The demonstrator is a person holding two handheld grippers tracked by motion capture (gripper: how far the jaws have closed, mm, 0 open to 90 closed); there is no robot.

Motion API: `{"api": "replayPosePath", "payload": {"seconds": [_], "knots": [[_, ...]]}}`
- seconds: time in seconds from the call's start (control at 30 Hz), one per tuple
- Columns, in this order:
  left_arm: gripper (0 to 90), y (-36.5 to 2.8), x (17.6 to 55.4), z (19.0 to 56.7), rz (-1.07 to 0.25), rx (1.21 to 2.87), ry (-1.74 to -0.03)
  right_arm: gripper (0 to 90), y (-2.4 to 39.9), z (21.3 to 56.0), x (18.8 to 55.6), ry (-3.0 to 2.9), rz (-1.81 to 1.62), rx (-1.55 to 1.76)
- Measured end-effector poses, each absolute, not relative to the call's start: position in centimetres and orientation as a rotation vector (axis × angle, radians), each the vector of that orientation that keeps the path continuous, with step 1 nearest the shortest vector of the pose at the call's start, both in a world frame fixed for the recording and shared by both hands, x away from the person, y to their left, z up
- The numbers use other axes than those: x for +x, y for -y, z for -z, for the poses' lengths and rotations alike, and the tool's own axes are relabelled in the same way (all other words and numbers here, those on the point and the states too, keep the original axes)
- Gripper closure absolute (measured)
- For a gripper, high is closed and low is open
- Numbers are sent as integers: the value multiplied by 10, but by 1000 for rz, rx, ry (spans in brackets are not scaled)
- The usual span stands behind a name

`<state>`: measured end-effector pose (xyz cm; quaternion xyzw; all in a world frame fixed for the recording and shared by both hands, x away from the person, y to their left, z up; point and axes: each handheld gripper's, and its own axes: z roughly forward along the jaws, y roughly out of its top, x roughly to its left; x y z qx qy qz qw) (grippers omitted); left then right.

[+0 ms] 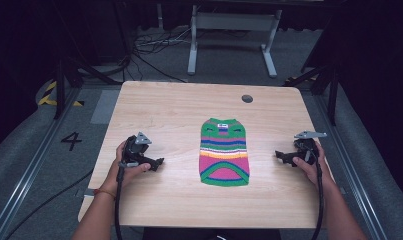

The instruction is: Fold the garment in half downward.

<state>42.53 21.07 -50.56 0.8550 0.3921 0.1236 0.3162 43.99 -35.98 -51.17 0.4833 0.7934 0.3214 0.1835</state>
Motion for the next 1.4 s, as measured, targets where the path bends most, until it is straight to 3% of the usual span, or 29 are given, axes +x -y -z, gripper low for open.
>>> {"api": "replayPosePath", "payload": {"seconds": [0.63,0.7,0.8,0.9,1.1,1.4], "knots": [[34,-213,426,505,-348,2233,-1054,21,363,511,439,-2287,-938,1306],[104,-215,426,504,-354,2221,-1061,59,363,511,439,-2286,-944,1305],[173,-215,427,502,-357,2212,-1081,187,362,508,437,-2283,-962,1295],[251,-207,428,498,-356,2232,-1089,229,361,507,436,-2276,-968,1304],[250,-189,437,487,-350,2281,-1000,317,347,499,435,-2300,-977,1235],[289,-146,479,486,-296,2249,-923,436,316,486,459,-2345,-968,1122]]}}
